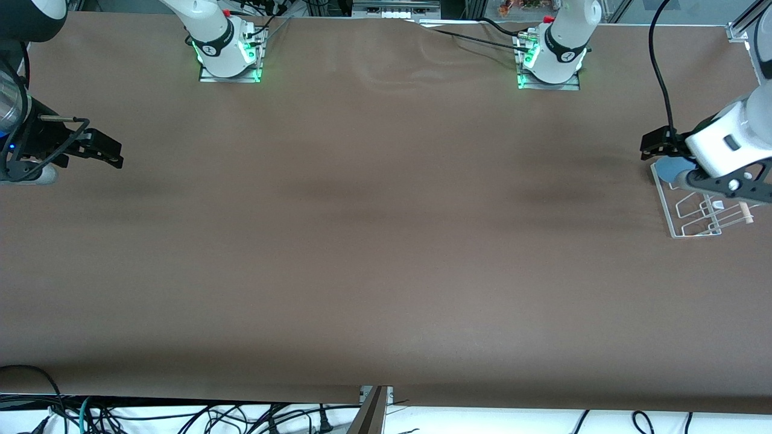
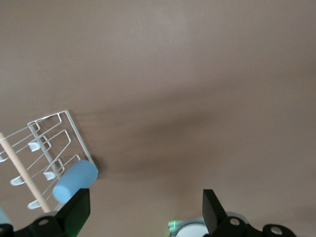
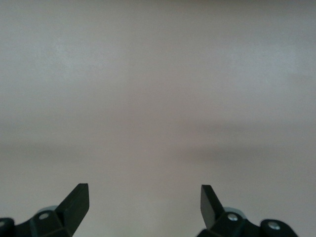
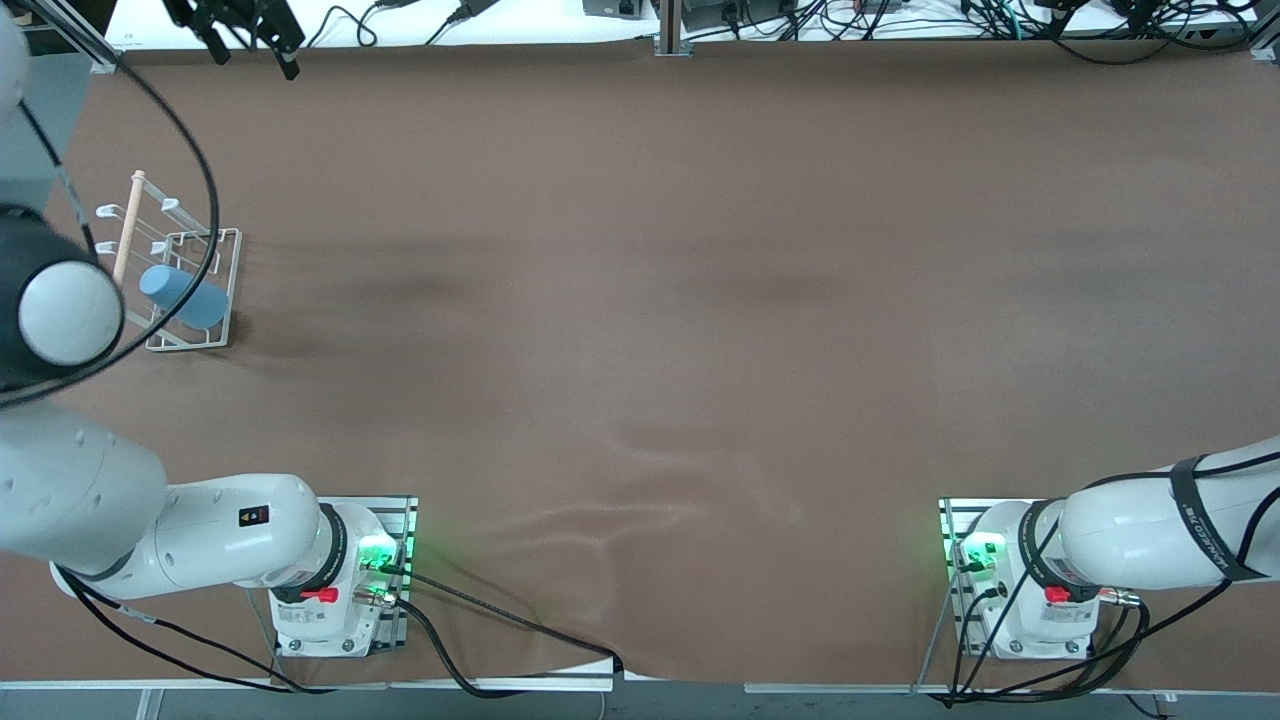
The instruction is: Transfer cup to left arm and place on rack
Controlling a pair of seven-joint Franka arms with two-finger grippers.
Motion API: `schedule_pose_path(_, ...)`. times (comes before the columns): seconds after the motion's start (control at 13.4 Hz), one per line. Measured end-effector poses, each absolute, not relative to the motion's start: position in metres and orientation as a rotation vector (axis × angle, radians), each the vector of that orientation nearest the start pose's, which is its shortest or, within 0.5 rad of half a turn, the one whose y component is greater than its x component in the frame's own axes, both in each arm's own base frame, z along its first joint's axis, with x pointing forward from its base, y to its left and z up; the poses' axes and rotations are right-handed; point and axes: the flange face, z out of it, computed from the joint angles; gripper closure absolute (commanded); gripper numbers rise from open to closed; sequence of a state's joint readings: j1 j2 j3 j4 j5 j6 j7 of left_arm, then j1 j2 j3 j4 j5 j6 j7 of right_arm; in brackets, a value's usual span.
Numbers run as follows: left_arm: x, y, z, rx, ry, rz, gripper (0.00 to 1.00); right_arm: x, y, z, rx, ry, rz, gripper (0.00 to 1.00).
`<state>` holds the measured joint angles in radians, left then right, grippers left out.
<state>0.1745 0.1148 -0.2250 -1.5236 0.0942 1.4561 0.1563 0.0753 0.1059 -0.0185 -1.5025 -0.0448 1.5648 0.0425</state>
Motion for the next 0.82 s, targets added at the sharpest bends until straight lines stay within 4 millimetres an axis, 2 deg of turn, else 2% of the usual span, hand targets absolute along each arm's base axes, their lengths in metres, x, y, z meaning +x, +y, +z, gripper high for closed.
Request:
schedule_pose_path(0.22, 0.554, 0.0, 0.565, -3.05, 0.274, 0.158, 0.0, 0.585, 0.029, 0.596, -3.19, -0.024, 0.066, 0.0)
schedule_pose_path(0.37, 0.547, -0.011, 0.565, -3.068, 0.24, 0.07, 0.0, 0.585, 0.029, 0.596, -3.19, -0.024, 0.066, 0.0)
schedule_pose_path(0.52, 0.535, -0.028, 0.575, -3.088, 0.065, 0.004, 0.0, 0.585, 0.029, 0.596, -3.19, -0.024, 0.066, 0.0)
schedule_pose_path(0.67, 0.528, -0.043, 0.585, -3.089, -0.027, -0.03, 0.0, 0.585, 0.029, 0.596, -3.19, -0.024, 0.066, 0.0)
schedule_pose_path(0.82, 0.528, -0.045, 0.586, -3.09, -0.061, -0.043, 0.0, 0.585, 0.029, 0.596, -3.19, -0.024, 0.066, 0.0)
